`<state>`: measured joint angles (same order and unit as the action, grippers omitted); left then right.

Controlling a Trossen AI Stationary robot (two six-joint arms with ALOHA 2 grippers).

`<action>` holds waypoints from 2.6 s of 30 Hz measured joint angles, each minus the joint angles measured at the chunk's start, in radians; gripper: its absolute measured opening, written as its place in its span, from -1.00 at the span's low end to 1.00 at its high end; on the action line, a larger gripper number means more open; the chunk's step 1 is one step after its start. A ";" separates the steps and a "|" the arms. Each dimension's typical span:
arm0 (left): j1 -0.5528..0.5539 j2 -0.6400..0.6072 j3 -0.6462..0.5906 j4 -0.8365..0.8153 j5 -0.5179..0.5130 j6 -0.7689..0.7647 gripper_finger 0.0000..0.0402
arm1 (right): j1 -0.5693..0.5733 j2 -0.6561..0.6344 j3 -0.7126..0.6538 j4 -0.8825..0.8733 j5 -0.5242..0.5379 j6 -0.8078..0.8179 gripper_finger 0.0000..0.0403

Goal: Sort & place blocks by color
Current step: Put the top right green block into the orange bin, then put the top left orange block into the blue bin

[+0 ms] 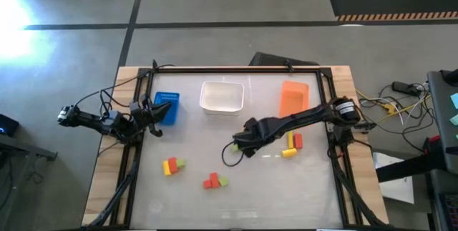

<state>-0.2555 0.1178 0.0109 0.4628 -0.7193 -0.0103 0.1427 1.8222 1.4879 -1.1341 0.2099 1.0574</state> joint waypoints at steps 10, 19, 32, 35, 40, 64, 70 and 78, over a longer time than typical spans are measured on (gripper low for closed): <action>0.000 0.000 0.000 0.000 0.000 0.000 -0.97 | -0.215 -0.203 -0.069 -0.120 0.208 -0.091 -0.42; 0.000 0.001 0.000 0.000 0.000 0.000 -0.97 | -0.475 -0.370 -0.245 -0.053 0.227 -0.216 -0.42; 0.000 0.003 -0.001 0.000 0.000 -0.001 -0.97 | -0.695 -0.491 -0.645 0.328 0.070 -0.263 -0.42; 0.000 0.003 -0.001 -0.001 0.000 -0.001 -0.97 | -0.696 -0.479 -0.667 0.355 0.069 -0.265 -0.42; 0.000 0.003 -0.001 0.000 0.000 -0.002 -0.97 | -0.695 -0.468 -0.661 0.363 0.071 -0.275 -0.18; -0.001 0.303 0.018 0.086 0.002 -0.677 -0.97 | -0.341 -0.701 -0.536 0.627 0.453 -0.736 -0.19; -0.002 0.466 0.119 0.125 0.002 -0.692 -0.97 | -0.236 -0.777 -0.576 0.837 0.437 -0.944 -0.29; -0.040 0.691 0.316 0.064 0.028 -0.744 -0.99 | -0.204 -0.846 -0.647 1.042 0.263 -1.087 -0.42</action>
<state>-0.2956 0.8083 0.3273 0.5271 -0.6912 -0.7543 -0.0608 0.9761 0.8408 -0.0918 0.4732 -0.0300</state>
